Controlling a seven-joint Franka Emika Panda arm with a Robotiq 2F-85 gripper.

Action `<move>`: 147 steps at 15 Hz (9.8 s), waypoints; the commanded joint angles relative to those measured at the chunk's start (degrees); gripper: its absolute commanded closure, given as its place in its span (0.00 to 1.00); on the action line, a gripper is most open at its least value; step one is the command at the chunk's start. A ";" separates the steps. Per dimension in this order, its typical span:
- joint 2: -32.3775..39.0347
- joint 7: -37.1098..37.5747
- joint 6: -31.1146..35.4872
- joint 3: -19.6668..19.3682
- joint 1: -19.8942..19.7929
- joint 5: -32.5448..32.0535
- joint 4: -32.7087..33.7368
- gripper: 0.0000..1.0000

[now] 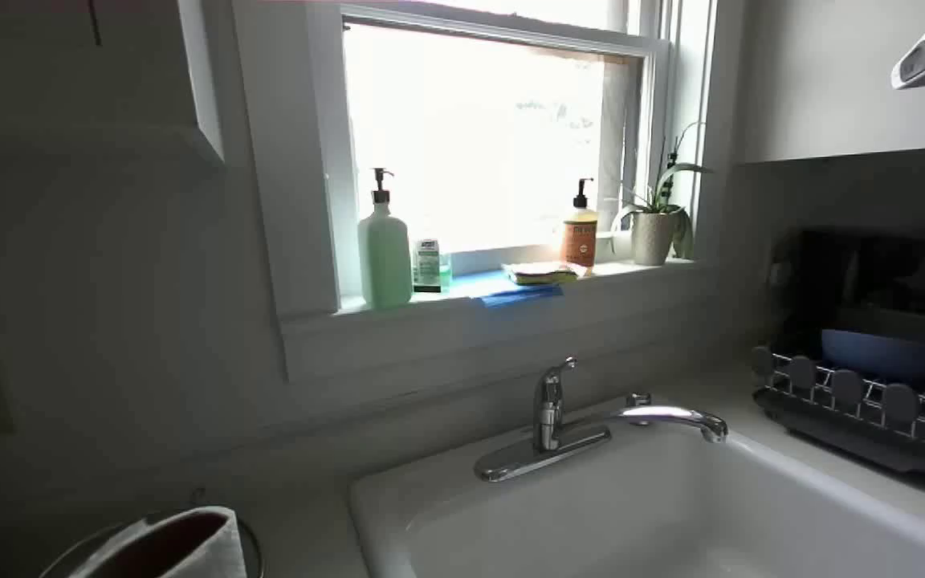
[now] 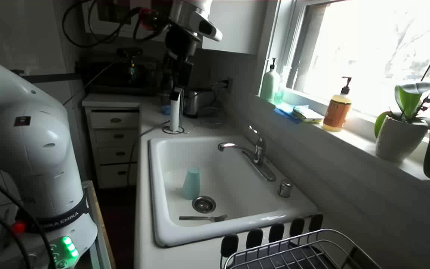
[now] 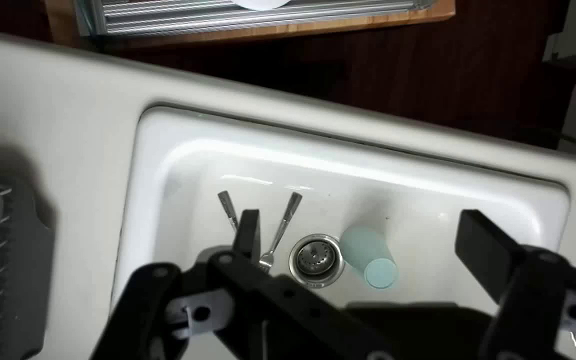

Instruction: Place the cup from the sink on the dishrack

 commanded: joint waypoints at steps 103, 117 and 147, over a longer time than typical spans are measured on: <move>26.56 21.10 23.37 6.20 5.40 -10.48 -0.62 0.58; 21.84 19.56 9.92 4.72 -0.43 -23.54 2.51 0.58; 13.29 -3.66 30.93 -12.74 -14.81 -29.08 -7.95 0.58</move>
